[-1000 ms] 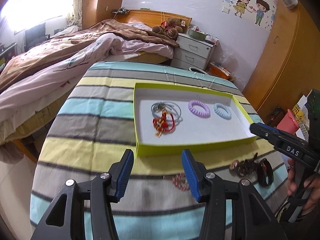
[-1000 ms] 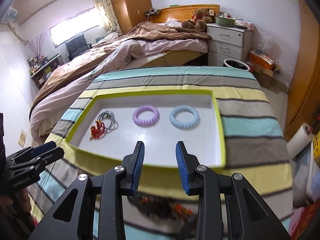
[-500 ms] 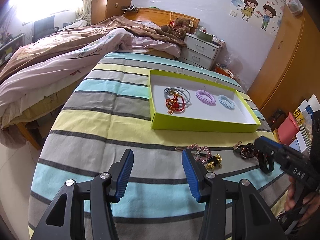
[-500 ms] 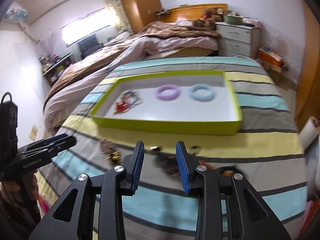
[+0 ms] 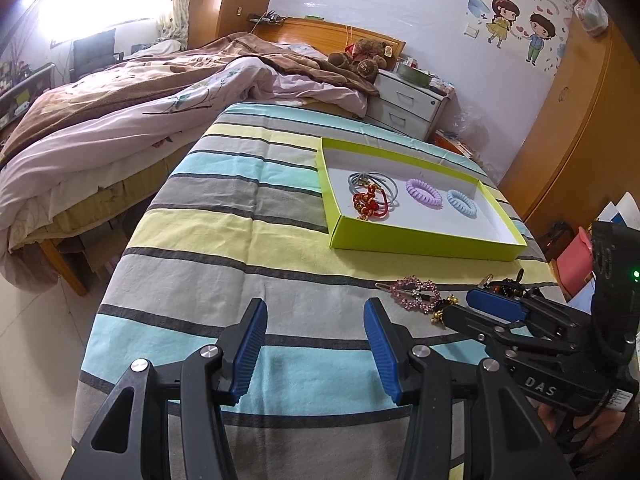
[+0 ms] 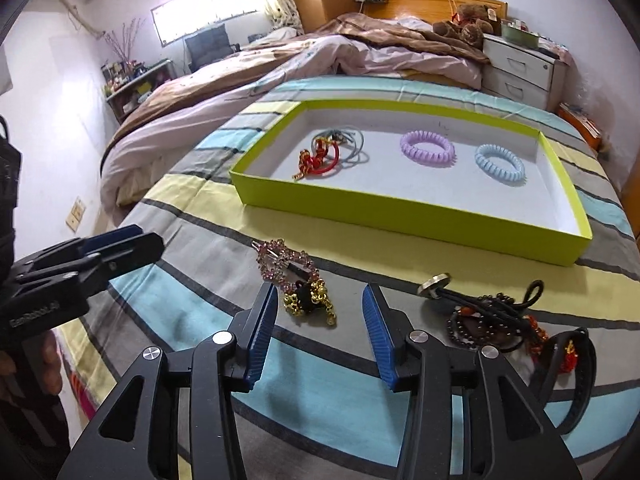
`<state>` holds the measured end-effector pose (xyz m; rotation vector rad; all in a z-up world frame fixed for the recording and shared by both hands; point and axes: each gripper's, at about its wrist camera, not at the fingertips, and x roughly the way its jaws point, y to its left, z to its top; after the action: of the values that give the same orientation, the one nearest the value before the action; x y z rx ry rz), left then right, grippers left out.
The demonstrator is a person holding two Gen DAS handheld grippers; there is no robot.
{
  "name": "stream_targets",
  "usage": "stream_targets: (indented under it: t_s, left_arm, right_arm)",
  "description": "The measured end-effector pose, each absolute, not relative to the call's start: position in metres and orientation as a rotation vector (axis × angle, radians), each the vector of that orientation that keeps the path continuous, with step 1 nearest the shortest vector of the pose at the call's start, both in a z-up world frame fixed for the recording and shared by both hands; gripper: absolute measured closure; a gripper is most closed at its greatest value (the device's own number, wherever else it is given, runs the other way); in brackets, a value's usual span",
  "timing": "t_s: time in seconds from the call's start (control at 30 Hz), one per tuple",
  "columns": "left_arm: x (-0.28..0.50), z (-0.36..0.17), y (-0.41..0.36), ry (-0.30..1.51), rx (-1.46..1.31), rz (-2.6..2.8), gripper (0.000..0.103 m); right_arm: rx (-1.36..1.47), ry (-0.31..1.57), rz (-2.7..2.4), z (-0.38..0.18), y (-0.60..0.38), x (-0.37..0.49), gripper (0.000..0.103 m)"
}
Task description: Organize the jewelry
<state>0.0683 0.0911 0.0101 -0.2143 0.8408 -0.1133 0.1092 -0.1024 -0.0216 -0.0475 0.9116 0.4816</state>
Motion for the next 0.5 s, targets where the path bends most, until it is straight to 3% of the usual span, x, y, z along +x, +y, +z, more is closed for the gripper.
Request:
stream_targets:
  t_s: [0.37,0.5]
  left_arm:
    - [0.065,0.004,0.097,0.856,-0.231,-0.118,0.053]
    - [0.065,0.003,0.095,0.862,-0.232,-0.119,0.053]
  right_arm:
    - [-0.066,0.936,0.462,-0.027,-0.093,0.115,0.058]
    - [-0.09,0.931,0.463,-0.028,-0.088,0.114,0.073]
